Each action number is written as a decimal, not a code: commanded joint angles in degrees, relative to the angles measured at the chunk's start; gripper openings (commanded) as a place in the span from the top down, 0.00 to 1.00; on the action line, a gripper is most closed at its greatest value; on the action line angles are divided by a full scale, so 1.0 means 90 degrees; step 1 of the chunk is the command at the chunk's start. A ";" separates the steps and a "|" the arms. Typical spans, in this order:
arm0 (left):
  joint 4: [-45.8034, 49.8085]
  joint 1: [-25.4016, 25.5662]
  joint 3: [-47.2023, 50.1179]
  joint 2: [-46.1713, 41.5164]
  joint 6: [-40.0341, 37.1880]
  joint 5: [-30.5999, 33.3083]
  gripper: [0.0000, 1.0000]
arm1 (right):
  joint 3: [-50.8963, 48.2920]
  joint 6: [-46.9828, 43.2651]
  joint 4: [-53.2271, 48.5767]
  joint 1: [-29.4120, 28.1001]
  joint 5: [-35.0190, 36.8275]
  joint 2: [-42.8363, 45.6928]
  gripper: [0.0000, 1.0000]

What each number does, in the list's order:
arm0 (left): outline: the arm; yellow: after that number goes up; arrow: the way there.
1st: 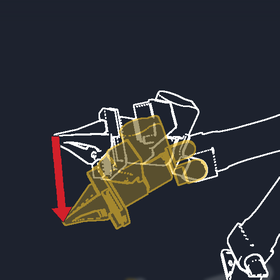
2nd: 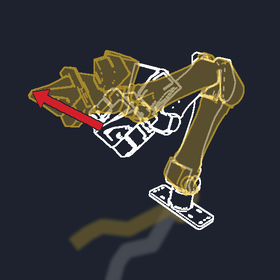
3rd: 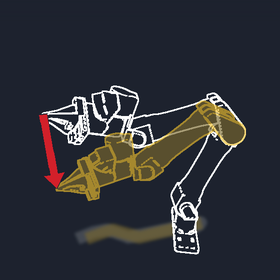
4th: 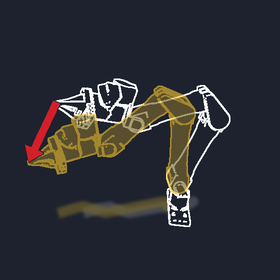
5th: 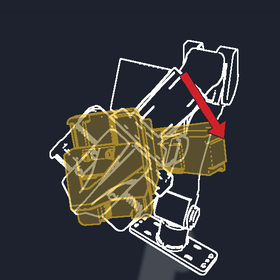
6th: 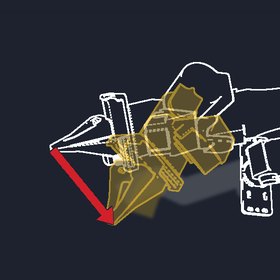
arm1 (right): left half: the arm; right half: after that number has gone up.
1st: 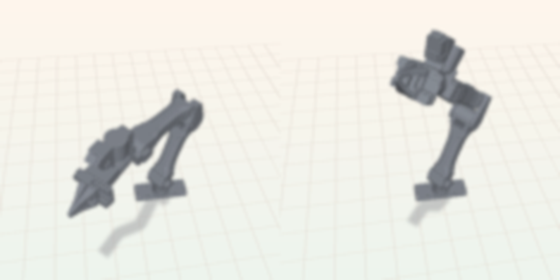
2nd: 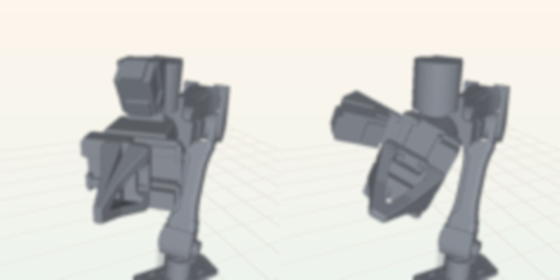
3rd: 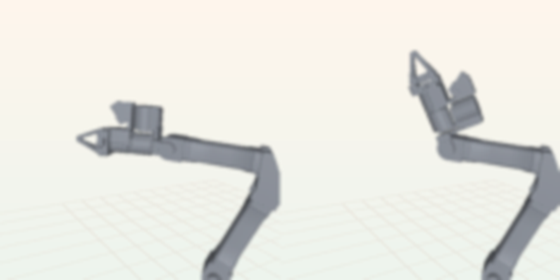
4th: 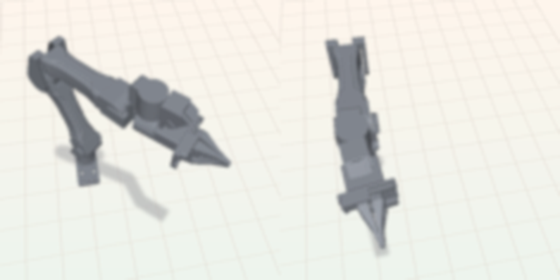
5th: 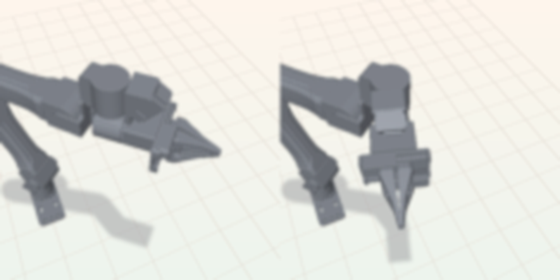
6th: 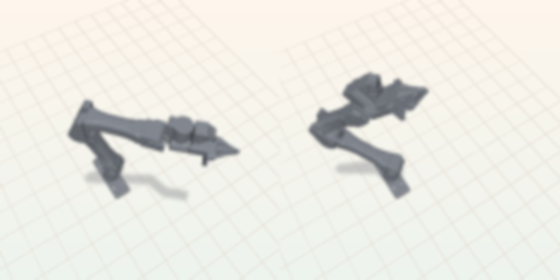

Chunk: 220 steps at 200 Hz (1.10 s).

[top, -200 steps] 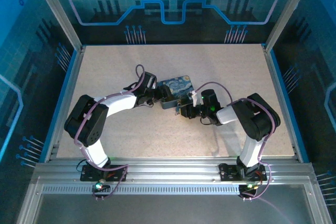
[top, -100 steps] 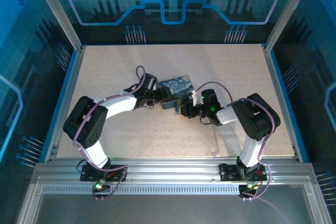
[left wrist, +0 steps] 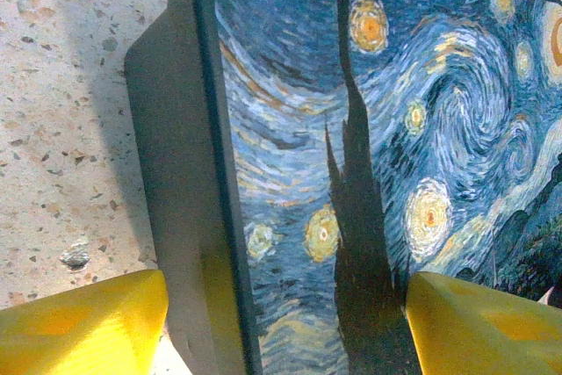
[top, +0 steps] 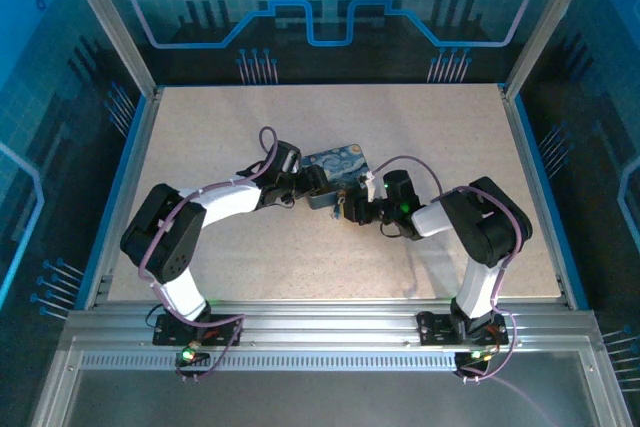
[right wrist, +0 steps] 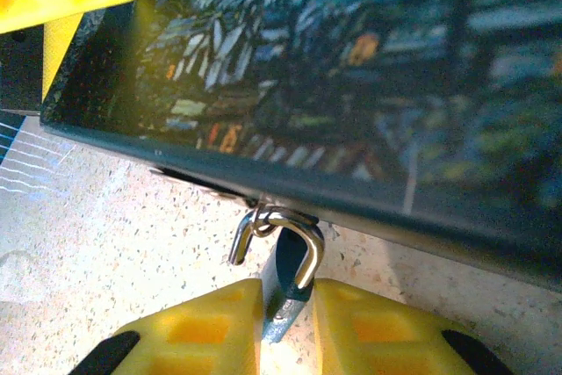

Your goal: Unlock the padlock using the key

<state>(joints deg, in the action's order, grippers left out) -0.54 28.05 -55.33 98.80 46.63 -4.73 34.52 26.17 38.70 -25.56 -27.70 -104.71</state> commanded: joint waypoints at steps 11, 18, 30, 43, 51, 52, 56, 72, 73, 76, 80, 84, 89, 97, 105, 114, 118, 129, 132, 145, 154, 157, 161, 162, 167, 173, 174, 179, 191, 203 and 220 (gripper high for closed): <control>0.0312 0.0143 0.0159 -0.0062 0.0034 0.0115 0.26 | 0.0090 0.0196 0.0137 -0.0089 -0.0174 -0.0185 0.79; 0.0313 0.0150 0.0162 -0.0070 0.0035 0.0120 0.26 | 0.0080 0.0221 0.0165 -0.0087 -0.0183 -0.0190 0.80; 0.0311 0.0147 0.0164 -0.0077 0.0043 0.0134 0.26 | 0.0073 0.0270 0.0215 -0.0086 -0.0181 -0.0197 0.81; 0.0296 0.0163 0.0198 -0.0086 0.0066 0.0155 0.26 | 0.0043 0.0364 0.0319 -0.0072 -0.0171 -0.0189 0.84; 0.0299 0.0169 0.0217 -0.0103 0.0070 0.0169 0.26 | 0.0006 0.0458 0.0411 -0.0061 -0.0164 -0.0187 0.86; 0.0296 0.0166 0.0224 -0.0106 0.0071 0.0172 0.26 | 0.0004 0.0474 0.0424 -0.0056 -0.0164 -0.0185 0.86; 0.0296 0.0172 0.0229 -0.0116 0.0080 0.0179 0.26 | -0.0006 0.0521 0.0479 -0.0044 -0.0154 -0.0181 0.87; 0.0279 0.0183 0.0283 -0.0157 0.0115 0.0184 0.26 | -0.0064 0.0723 0.0645 -0.0012 -0.0112 -0.0149 0.91; 0.0276 0.0179 0.0291 -0.0167 0.0113 0.0184 0.26 | -0.0065 0.0734 0.0653 -0.0007 -0.0109 -0.0146 0.92; 0.0266 0.0183 0.0301 -0.0173 0.0114 0.0191 0.26 | -0.0075 0.0767 0.0669 0.0001 -0.0088 -0.0141 0.92; 0.0271 0.0184 0.0322 -0.0186 0.0120 0.0189 0.26 | -0.0080 0.0808 0.0693 -0.0001 -0.0063 -0.0137 0.93; 0.0267 0.0182 0.0335 -0.0215 0.0122 0.0202 0.26 | -0.0094 0.0850 0.0700 0.0002 -0.0035 -0.0123 0.94; 0.0273 0.0177 0.0354 -0.0231 0.0129 0.0208 0.26 | -0.0110 0.0904 0.0714 -0.0001 -0.0002 -0.0121 0.95; 0.0273 0.0184 0.0387 -0.0269 0.0142 0.0213 0.26 | -0.0124 0.1002 0.0729 0.0003 0.0044 -0.0107 0.96; 0.0272 0.0199 0.0428 -0.0302 0.0162 0.0213 0.26 | -0.0139 0.1092 0.0734 0.0003 0.0086 -0.0107 0.97; 0.0274 0.0216 0.0467 -0.0332 0.0174 0.0228 0.26 | -0.0163 0.1202 0.0744 0.0000 0.0151 -0.0112 0.98; 0.0257 0.0221 0.0489 -0.0343 0.0186 0.0233 0.26 | -0.0173 0.1243 0.0741 -0.0002 0.0175 -0.0112 0.98; 0.0247 0.0248 0.0522 -0.0373 0.0195 0.0240 0.26 | -0.0193 0.1341 0.0706 0.0000 0.0251 -0.0079 0.99; 0.0254 0.0252 0.0530 -0.0370 0.0199 0.0241 0.26 | -0.0196 0.1366 0.0688 -0.0001 0.0276 -0.0065 0.99; 0.0253 0.0279 0.0557 -0.0382 0.0210 0.0243 0.26 | -0.0218 0.1459 0.0616 -0.0002 0.0340 -0.0016 1.00; 0.0251 0.0286 0.0574 -0.0391 0.0227 0.0257 0.26 | -0.0230 0.1538 0.0539 -0.0001 0.0392 0.0033 1.00; 0.0247 0.0299 0.0576 -0.0399 0.0230 0.0261 0.26 | -0.0237 0.1560 0.0519 -0.0002 0.0408 0.0047 1.00; 0.0244 0.0301 0.0590 -0.0408 0.0230 0.0266 0.26 | -0.0236 0.1598 0.0494 -0.0006 0.0435 0.0066 1.00; 0.0244 0.0301 0.0596 -0.0410 0.0239 0.0264 0.26 | -0.0239 0.1610 0.0485 -0.0004 0.0438 0.0069 1.00; 0.0230 0.0301 0.0604 -0.0426 0.0244 0.0281 0.26 | -0.0259 0.1667 0.0446 -0.0002 0.0472 0.0104 1.00; 0.0235 0.0298 0.0610 -0.0440 0.0253 0.0287 0.26 | -0.0271 0.1730 0.0397 0.0001 0.0513 0.0140 1.00; 0.0235 0.0300 0.0611 -0.0441 0.0251 0.0289 0.26 | -0.0271 0.1740 0.0392 0.0004 0.0516 0.0150 1.00; 0.0235 0.0310 0.0623 -0.0460 0.0258 0.0291 0.26 | -0.0275 0.1802 0.0353 -0.0001 0.0538 0.0171 1.00; 0.0245 0.0325 0.0631 -0.0489 0.0268 0.0300 0.26 | -0.0277 0.1927 0.0188 0.0000 0.0568 0.0233 1.00; 0.0244 0.0350 0.0647 -0.0509 0.0280 0.0311 0.25 | -0.0279 0.2081 0.0098 -0.0005 0.0568 0.0247 1.00; 0.0253 0.0376 0.0657 -0.0514 0.0279 0.0316 0.25 | -0.0310 0.2283 0.0049 -0.0011 0.0571 0.0262 1.00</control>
<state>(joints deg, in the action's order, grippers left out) -1.63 30.52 -50.85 95.04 48.29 -3.16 32.58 42.39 41.47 -25.50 -23.92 -103.68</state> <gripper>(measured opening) 0.747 0.057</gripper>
